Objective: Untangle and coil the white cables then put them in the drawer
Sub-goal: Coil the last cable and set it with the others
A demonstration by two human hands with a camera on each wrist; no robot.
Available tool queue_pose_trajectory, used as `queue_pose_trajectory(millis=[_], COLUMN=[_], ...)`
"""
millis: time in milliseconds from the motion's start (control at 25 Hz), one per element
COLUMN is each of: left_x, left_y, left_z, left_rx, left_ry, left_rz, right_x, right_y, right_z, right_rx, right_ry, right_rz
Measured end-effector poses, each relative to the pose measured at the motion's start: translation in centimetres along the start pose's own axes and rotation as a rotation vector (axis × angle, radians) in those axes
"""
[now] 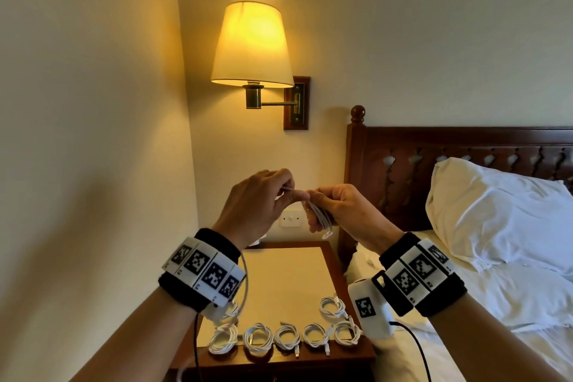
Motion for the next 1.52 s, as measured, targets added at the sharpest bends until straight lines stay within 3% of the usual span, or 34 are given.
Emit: queue_pose_trajectory(millis=[320, 480, 600, 680, 760, 840, 960, 1080, 1240, 1400, 1520], left_x=[3.0, 6.8, 8.8, 8.9, 7.3, 4.7, 1.0, -0.2, 0.1, 1.6, 2.6], left_y=[2.0, 4.8, 3.9, 0.5, -2.8, -4.3, -3.7, -2.2, 0.0, 1.2, 1.6], left_z=[-1.3, -4.3, -7.0, -7.5, -6.7, -4.7, -1.9, -0.4, 0.0, -0.5, -0.6], left_rx=[-0.101, -0.218, -0.202, -0.049, 0.048, 0.088, 0.097, 0.126, 0.056, -0.076, -0.198], left_ry=[-0.085, -0.010, 0.277, 0.537, 0.622, 0.522, 0.250, 0.070, -0.054, -0.034, 0.088], left_rz=[-0.442, -0.476, -0.349, -0.210, -0.173, -0.153, -0.082, -0.072, -0.395, -0.428, -0.514], right_x=[1.6, -0.4, -2.9, -3.3, -2.4, -1.2, -1.0, -0.6, 0.3, 1.1, 1.4], right_y=[-0.1, 0.5, 1.3, 1.1, 0.8, 0.4, -0.1, 0.1, -0.1, -0.2, -0.1], right_z=[-0.4, 0.2, 0.7, 1.3, 1.8, 2.2, 2.2, 1.7, 1.3, 1.5, 1.7], right_rx=[0.201, 0.127, 0.017, -0.026, -0.079, -0.127, -0.144, -0.108, 0.001, 0.071, 0.110], right_ry=[0.131, 0.074, -0.084, -0.163, -0.172, -0.142, -0.114, 0.002, 0.038, 0.015, 0.004], right_rz=[0.832, 1.097, 0.939, 0.644, 0.260, -0.040, -0.218, -0.157, 0.013, 0.090, 0.211])
Point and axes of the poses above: each hand's wrist, its own z-axis towards the middle knuckle, its own x-axis out of the palm, y = z × x, the point moved 6 cm from there along z, towards the middle knuckle, and after that the axes turned 15 degrees about z, right-handed, at the moved point
